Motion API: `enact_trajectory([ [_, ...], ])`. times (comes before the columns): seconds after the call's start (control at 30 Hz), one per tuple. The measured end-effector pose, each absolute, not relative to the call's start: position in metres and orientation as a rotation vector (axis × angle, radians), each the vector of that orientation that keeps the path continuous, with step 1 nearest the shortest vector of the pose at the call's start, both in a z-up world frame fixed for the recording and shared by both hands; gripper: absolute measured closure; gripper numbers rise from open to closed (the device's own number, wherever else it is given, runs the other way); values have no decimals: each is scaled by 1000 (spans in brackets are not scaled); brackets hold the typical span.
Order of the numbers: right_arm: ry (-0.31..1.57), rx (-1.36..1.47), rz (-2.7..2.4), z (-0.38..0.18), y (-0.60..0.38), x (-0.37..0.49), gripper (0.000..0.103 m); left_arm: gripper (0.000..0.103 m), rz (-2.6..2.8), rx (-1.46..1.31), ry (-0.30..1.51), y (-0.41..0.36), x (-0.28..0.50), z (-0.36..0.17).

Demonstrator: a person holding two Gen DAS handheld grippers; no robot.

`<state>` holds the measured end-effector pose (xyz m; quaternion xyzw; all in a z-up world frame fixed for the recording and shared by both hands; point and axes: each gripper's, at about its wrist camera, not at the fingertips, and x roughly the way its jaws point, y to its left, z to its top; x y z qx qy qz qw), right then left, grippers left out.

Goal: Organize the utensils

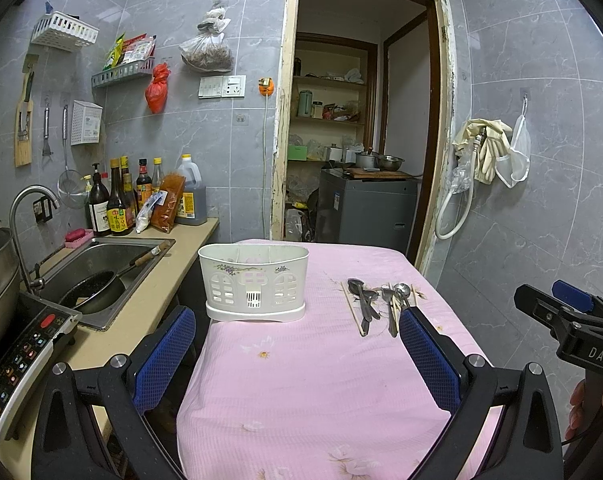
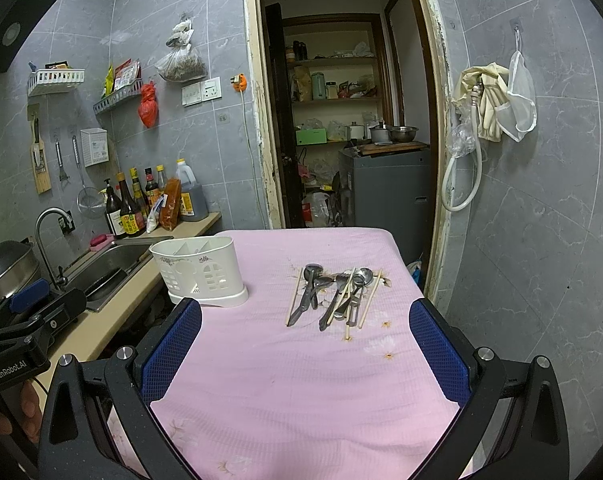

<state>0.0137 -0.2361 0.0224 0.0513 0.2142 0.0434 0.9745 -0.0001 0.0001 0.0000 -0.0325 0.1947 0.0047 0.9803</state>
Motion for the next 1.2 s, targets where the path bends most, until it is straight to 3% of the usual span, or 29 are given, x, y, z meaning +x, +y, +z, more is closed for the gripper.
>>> enact_trajectory([
  [0.7,417,109,83,24,-233,14,1,0,9,-65,389,0,0,0],
  [1.2,307,116,31,56,-243,20,1,0,-38,-79,325,-1,30,20],
])
